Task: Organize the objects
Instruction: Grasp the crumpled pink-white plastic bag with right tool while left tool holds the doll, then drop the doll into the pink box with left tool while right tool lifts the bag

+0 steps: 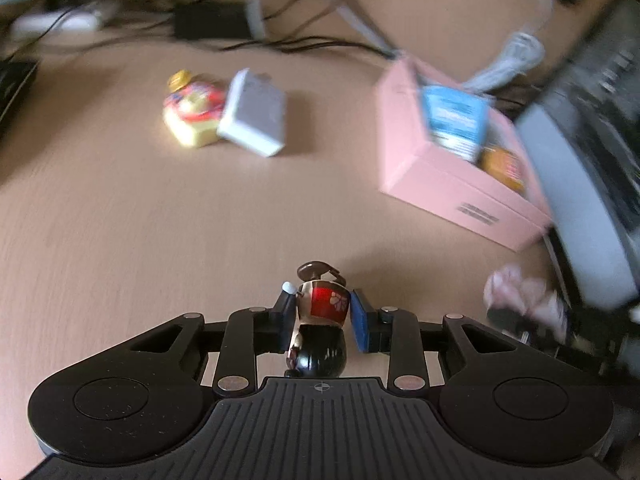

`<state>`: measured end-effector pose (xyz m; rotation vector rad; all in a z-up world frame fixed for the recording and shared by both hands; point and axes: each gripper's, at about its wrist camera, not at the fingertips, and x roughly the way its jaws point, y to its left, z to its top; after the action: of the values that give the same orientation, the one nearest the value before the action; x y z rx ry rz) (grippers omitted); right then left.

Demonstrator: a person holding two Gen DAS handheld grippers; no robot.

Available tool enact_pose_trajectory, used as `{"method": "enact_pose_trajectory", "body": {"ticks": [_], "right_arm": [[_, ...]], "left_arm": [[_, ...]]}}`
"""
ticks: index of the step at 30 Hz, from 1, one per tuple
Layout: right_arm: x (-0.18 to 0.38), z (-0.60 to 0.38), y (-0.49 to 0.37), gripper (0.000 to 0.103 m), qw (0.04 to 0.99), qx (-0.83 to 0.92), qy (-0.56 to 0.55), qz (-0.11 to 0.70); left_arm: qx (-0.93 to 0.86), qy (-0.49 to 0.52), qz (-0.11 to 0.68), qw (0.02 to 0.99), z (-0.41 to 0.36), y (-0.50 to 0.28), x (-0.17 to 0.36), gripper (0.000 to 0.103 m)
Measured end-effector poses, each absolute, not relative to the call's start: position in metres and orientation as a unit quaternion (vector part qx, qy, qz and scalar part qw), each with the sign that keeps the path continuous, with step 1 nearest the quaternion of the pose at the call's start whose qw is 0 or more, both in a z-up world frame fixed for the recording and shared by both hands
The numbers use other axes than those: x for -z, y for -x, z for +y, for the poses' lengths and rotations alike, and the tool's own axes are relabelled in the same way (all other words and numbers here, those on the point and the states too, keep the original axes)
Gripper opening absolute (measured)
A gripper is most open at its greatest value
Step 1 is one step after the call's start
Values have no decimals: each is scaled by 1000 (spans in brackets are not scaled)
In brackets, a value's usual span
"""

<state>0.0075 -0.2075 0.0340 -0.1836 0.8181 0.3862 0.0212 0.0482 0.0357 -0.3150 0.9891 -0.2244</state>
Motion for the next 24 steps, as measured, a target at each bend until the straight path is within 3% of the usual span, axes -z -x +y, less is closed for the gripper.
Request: {"method": "enact_pose_trajectory", "body": {"ticks": [8,15,21,24], "right_arm": [[-76,-257,17,24,920,-133,43,366],[-76,-282,35,24,928,-111,13,355],[-68,-297,33,24,929,-89,-17,359],[-67,-301,31,24,931,-83,-16,356]], "left_arm": [[231,184,421,857,20,-36,-93,32],[291,162,348,876,-48,-98,-153,33],[261,105,353,892,-94,-145,-129,33],[256,135,365,885,-87,-149,-116,33]]}}
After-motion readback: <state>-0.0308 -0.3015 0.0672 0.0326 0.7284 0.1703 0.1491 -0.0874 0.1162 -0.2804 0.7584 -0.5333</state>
